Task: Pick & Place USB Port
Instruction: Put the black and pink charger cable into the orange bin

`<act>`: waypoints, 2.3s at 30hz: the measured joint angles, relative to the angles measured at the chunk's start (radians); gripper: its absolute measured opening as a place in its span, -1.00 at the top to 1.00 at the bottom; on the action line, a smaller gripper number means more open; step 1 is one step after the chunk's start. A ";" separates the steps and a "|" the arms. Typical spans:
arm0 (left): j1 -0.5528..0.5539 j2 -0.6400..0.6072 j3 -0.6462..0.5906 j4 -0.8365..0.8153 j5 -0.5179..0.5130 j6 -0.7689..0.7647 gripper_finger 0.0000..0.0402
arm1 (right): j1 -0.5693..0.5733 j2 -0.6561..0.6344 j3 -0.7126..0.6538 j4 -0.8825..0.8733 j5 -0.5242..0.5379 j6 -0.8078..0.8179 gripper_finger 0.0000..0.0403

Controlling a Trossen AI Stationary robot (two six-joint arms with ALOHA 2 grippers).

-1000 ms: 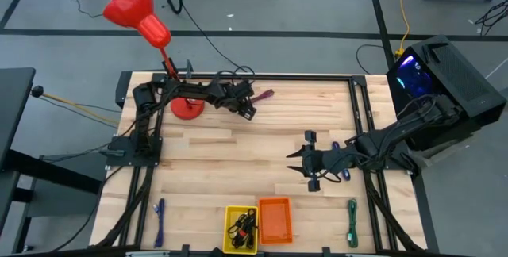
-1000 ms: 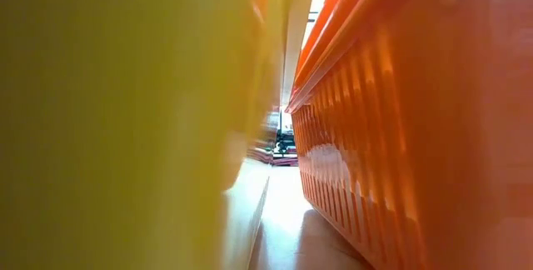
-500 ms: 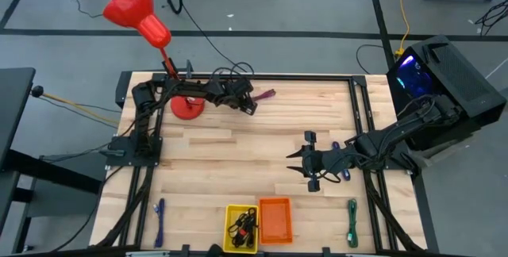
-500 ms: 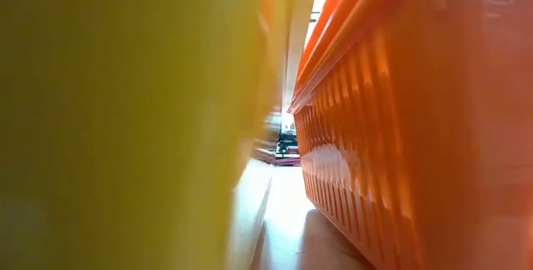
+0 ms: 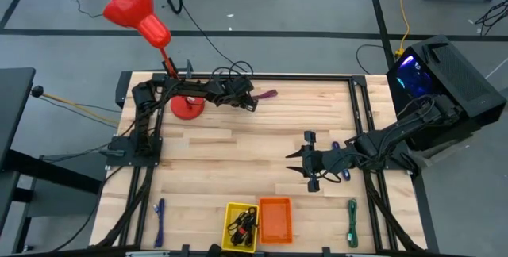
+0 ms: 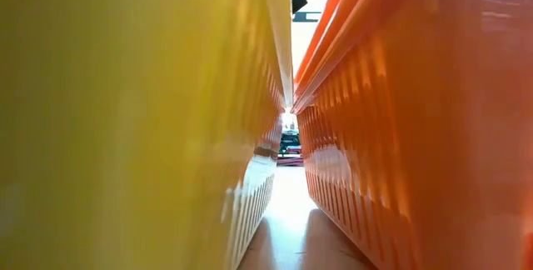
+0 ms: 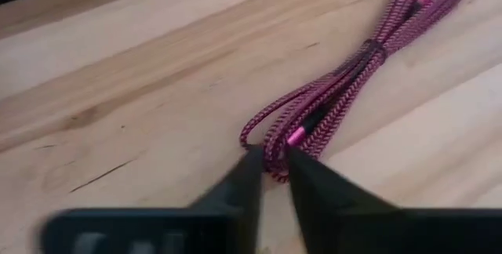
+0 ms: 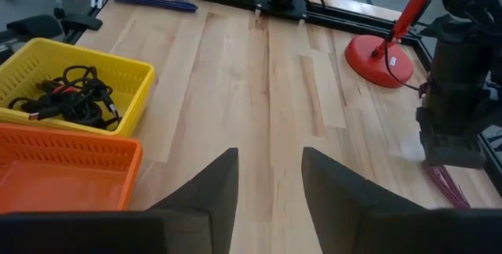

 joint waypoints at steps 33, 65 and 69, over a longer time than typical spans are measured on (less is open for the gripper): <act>-0.457 -0.382 0.000 -0.247 -0.205 0.019 1.00 | -0.067 0.000 -0.001 -0.114 0.155 0.044 0.29; -0.793 -0.455 0.000 -0.100 -0.521 0.056 1.00 | -0.254 0.209 0.006 0.190 -0.106 -0.126 0.29; -0.799 -0.455 0.001 -0.119 -0.521 0.049 1.00 | -0.270 0.209 0.006 0.189 -0.125 -0.105 0.29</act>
